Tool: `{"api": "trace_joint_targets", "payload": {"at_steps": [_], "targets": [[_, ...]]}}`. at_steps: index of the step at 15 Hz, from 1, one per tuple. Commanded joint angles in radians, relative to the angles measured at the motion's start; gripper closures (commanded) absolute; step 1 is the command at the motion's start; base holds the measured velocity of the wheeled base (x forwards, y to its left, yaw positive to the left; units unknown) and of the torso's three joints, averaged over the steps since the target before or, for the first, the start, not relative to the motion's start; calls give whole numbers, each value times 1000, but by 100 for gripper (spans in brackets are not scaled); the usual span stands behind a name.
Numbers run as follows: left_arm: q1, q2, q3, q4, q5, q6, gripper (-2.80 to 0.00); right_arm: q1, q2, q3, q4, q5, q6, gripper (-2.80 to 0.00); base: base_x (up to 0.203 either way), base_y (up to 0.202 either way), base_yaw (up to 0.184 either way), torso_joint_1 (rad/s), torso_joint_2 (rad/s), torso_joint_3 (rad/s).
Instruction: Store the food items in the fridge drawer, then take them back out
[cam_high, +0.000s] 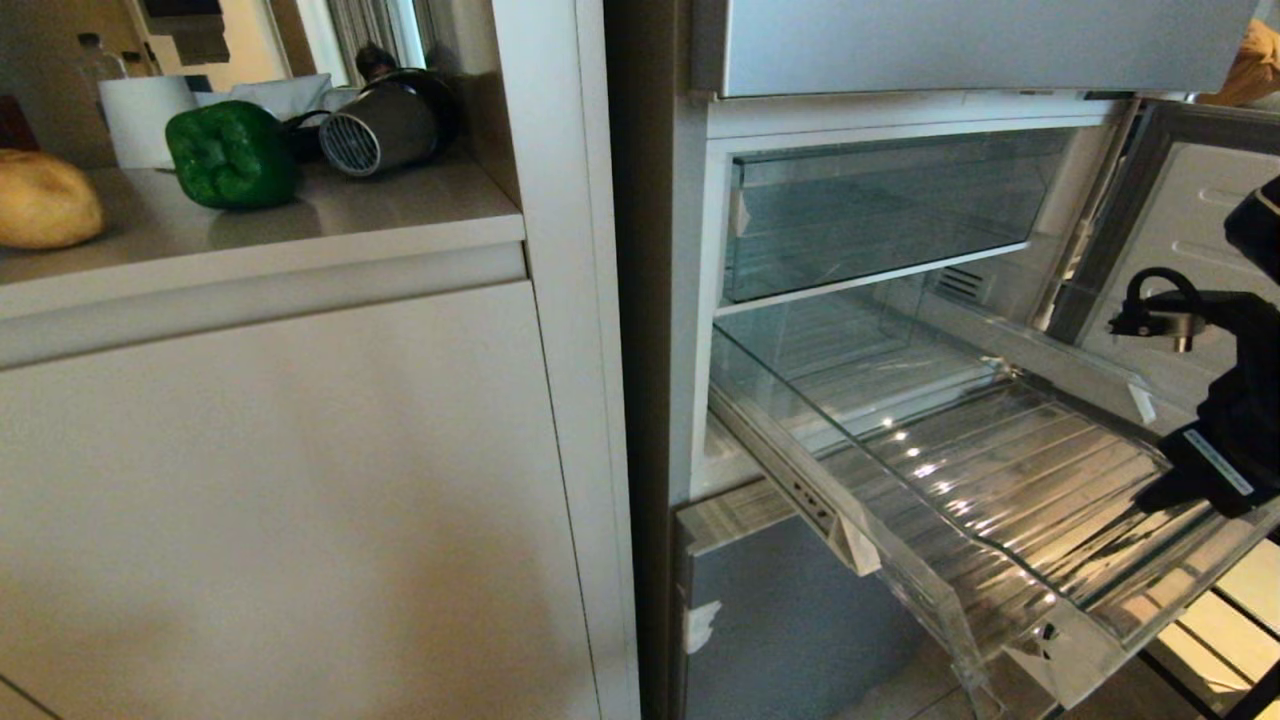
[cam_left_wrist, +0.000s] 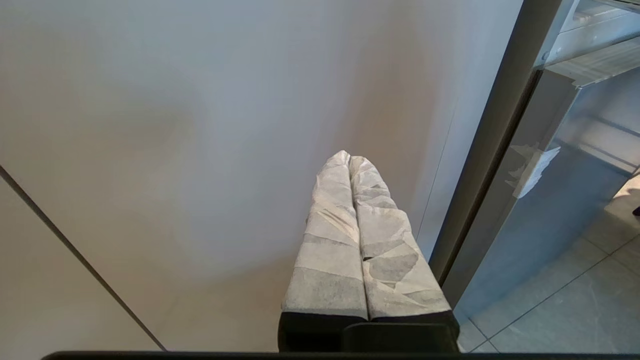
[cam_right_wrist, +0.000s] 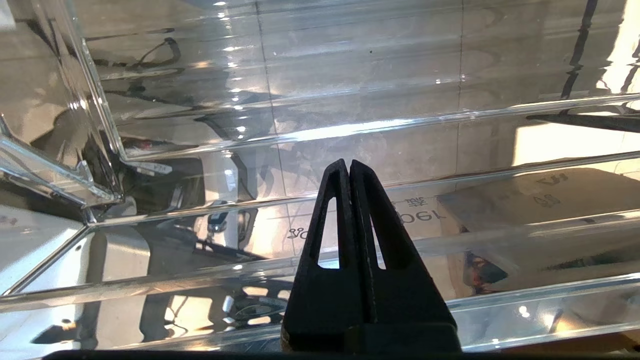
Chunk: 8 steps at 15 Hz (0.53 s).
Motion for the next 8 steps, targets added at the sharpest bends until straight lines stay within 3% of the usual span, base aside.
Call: {"api": "trace_joint_targets", "payload": {"at_steps": [1,8], "targets": [[0,0,11,0,0,0,0,1,-38,20,6,1,-4,0,0,0,0,0,0,0],[0,0,11,0,0,0,0,1,-57,16,5,1,-3,0,0,0,0,0,0,0]]}}
